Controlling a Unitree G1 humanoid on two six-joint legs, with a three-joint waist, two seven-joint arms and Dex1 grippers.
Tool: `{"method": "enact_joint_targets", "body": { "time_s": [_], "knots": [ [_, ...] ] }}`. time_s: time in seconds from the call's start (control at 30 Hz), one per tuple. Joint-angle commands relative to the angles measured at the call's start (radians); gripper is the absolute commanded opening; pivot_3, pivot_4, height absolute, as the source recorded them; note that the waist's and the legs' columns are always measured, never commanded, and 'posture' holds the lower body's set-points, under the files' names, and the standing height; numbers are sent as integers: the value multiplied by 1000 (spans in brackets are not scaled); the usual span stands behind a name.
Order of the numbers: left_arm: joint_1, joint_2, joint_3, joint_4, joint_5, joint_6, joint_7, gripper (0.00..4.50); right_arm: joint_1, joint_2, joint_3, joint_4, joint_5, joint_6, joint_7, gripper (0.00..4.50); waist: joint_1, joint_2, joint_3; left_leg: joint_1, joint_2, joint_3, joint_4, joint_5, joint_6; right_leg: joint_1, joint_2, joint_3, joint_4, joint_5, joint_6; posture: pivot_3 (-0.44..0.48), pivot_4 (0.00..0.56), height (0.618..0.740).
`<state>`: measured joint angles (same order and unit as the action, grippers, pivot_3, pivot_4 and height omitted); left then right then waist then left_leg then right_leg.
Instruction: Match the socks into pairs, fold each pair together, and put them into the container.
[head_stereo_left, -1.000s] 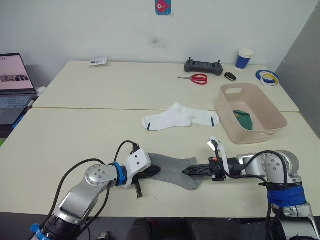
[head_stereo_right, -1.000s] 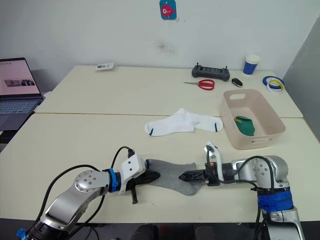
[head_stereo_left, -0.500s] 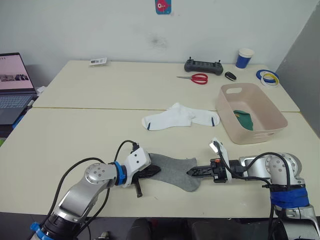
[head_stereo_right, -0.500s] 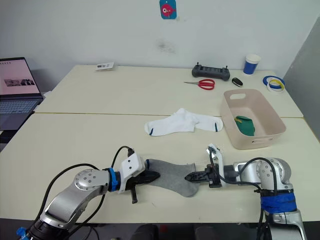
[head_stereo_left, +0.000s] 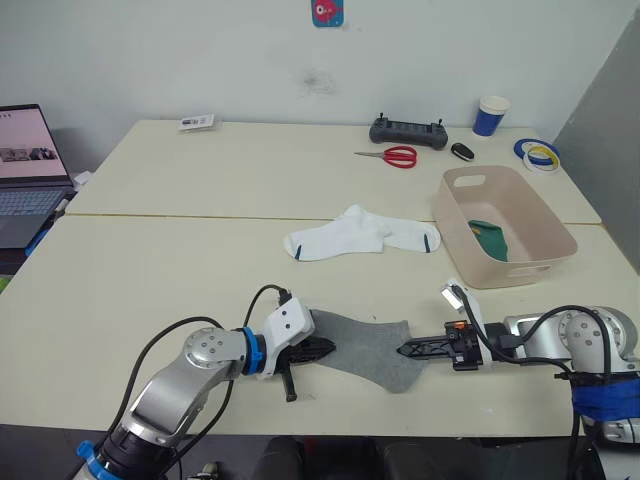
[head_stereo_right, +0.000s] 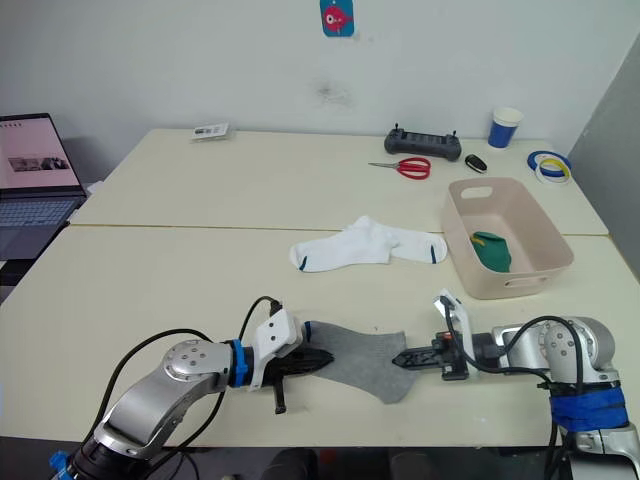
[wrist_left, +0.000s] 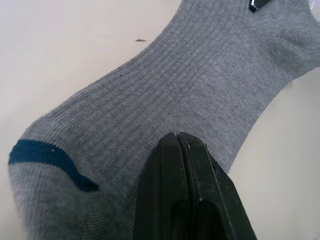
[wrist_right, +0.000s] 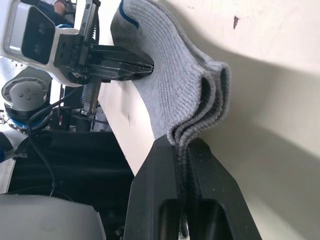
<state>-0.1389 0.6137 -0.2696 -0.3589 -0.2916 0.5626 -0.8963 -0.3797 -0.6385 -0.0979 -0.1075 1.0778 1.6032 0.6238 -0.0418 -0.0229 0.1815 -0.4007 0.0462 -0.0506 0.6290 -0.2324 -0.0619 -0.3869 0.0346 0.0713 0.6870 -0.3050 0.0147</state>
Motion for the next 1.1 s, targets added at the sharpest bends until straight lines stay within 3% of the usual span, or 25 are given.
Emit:
{"method": "enact_joint_targets", "body": {
  "time_s": [0.03,0.27,0.57,0.9,1.1],
  "knots": [
    [-27,-31,41,-56,-72,35,5,0,-15,-57,17,7,-4,-16,85,35,0,0,0,0,0,0,0,0,0,0,0,0,0,0,0,0,150,740],
    [-59,18,21,-3,-10,-45,-20,0,-40,-165,120,45,-66,-100,240,35,-3,0,0,0,0,0,0,0,0,0,1,0,0,0,0,0,150,740],
    [-55,19,-65,63,88,-101,-17,0,-109,-147,171,89,-118,-133,308,35,-2,-1,1,0,0,0,0,0,0,0,1,0,-1,0,0,0,150,740],
    [-50,22,-67,73,111,-105,-19,0,-190,13,54,42,-28,4,227,35,-7,-1,1,0,1,0,0,0,0,0,1,0,-1,0,0,0,150,740],
    [-58,18,-69,72,118,-98,-20,0,-168,136,82,-1,-63,-6,123,35,-7,0,0,0,1,0,0,0,0,0,1,0,0,0,0,0,150,740]
  ]
}}
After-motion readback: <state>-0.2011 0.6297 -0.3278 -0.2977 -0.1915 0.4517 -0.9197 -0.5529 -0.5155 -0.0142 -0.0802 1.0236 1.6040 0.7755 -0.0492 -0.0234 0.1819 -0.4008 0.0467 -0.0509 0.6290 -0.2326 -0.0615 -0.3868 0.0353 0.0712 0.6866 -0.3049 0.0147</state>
